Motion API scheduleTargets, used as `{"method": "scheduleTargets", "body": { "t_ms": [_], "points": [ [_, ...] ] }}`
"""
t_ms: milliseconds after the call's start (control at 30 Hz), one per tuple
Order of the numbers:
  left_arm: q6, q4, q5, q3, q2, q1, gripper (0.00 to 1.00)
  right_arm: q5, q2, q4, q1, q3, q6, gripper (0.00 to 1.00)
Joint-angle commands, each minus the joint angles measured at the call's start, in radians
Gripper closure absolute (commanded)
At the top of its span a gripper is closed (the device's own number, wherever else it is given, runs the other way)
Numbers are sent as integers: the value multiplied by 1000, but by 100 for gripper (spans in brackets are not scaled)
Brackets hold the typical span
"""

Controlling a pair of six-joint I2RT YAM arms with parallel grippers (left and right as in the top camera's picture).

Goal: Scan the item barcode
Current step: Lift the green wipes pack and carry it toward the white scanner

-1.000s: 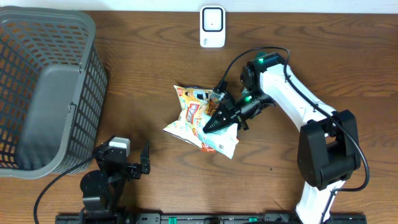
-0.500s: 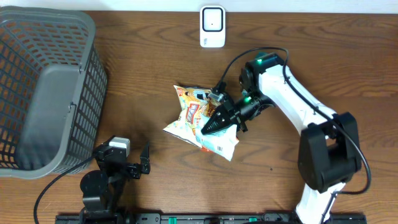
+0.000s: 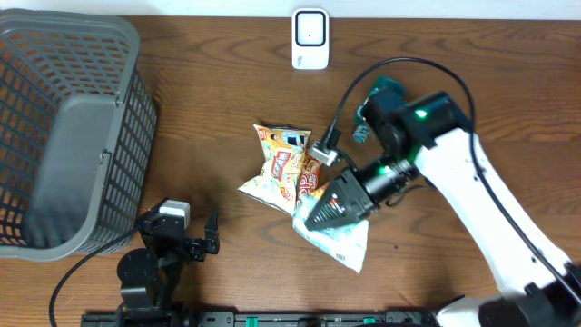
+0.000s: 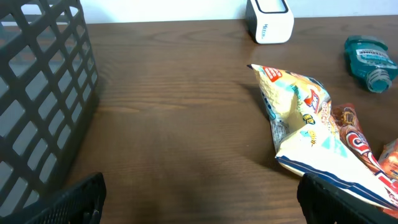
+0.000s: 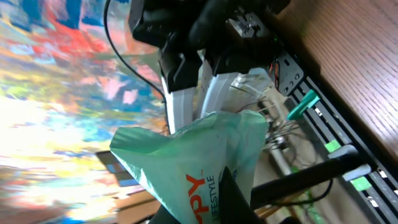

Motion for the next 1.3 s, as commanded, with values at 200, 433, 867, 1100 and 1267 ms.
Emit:
{"method": "scheduleTargets", "body": {
  "t_ms": [200,433,867,1100,1267],
  "points": [
    [-9,-24,-3,-14,-1,2,2,33,-49,142,5,14,8,99],
    [-9,-24,-3,-14,-1,2,2,370,-49,489,5,14,16,99],
    [-9,-24,-3,-14,-1,2,2,979,-32,752,85,11,196,99],
    [-9,-24,-3,-14,-1,2,2,1177,-4,840,123,11,195,99],
    [-9,-24,-3,-14,-1,2,2,1251,80,927,122,10,180,99]
  ]
}}
